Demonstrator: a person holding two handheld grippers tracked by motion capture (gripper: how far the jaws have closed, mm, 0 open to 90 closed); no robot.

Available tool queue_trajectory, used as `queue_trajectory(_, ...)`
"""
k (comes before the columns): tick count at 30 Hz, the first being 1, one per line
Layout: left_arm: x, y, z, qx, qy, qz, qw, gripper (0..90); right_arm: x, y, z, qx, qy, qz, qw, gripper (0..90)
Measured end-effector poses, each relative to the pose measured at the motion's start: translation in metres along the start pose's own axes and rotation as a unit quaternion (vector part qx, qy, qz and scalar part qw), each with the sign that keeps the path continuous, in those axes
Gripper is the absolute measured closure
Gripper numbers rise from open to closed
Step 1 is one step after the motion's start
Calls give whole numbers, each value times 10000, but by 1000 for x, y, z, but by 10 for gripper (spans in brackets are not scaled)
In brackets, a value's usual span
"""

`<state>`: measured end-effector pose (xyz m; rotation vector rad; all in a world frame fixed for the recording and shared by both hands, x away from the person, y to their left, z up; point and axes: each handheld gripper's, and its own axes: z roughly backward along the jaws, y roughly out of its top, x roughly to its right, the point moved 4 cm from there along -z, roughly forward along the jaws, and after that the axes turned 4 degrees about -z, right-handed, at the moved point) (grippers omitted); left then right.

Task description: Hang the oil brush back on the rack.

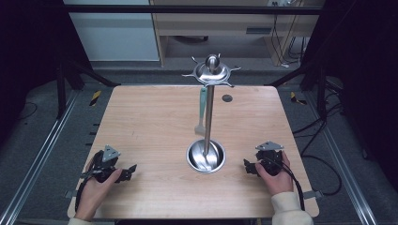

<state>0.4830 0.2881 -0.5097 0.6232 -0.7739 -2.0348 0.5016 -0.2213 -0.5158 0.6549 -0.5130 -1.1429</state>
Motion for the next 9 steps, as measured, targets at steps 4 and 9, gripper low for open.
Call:
queue_trajectory(4, -6, -7, -1, -23, 151, 100, 9998, 62, 0, 0, 0, -2, 2, 3, 10000, 82)
queue_trajectory(9, -7, -6, 2, 21, 230, 95, 9997, 62, 0, 0, 0, 6, 16, 20, 10000, 82)
